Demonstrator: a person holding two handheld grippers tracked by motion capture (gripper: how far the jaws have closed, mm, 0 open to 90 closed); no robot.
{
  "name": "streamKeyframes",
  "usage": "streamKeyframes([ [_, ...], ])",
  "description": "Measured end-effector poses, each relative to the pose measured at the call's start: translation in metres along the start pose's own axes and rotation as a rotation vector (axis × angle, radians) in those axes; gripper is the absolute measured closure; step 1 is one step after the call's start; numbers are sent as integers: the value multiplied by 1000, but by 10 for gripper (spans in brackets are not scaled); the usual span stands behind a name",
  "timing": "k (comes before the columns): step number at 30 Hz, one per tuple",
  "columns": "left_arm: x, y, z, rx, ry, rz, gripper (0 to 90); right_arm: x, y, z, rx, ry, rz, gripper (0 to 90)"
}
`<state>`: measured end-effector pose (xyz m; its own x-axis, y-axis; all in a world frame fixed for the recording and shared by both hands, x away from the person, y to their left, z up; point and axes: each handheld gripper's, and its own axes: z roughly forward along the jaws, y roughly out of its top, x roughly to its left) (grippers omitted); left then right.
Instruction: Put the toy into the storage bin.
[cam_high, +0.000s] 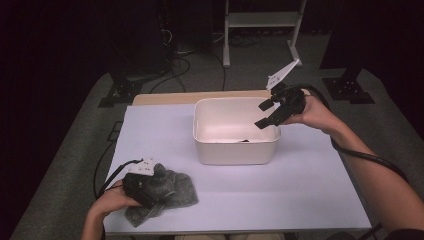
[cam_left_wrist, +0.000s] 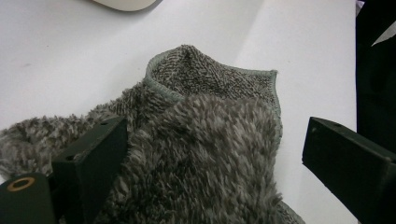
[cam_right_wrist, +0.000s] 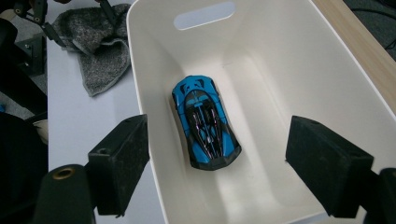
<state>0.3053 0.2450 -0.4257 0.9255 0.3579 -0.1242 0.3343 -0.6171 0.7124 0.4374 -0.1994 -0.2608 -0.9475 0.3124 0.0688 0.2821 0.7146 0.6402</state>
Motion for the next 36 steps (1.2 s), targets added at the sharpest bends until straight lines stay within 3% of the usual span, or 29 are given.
streamKeyframes([
  [23,0,0,2,-2,-6,2,67,0,-46,-34,-27,-60,78,194],
  [27,0,0,2,-1,-6,1,67,1,-52,-41,-51,-74,95,194],
  [36,0,0,3,1,-9,3,67,2,-74,-47,-64,-83,142,193],
])
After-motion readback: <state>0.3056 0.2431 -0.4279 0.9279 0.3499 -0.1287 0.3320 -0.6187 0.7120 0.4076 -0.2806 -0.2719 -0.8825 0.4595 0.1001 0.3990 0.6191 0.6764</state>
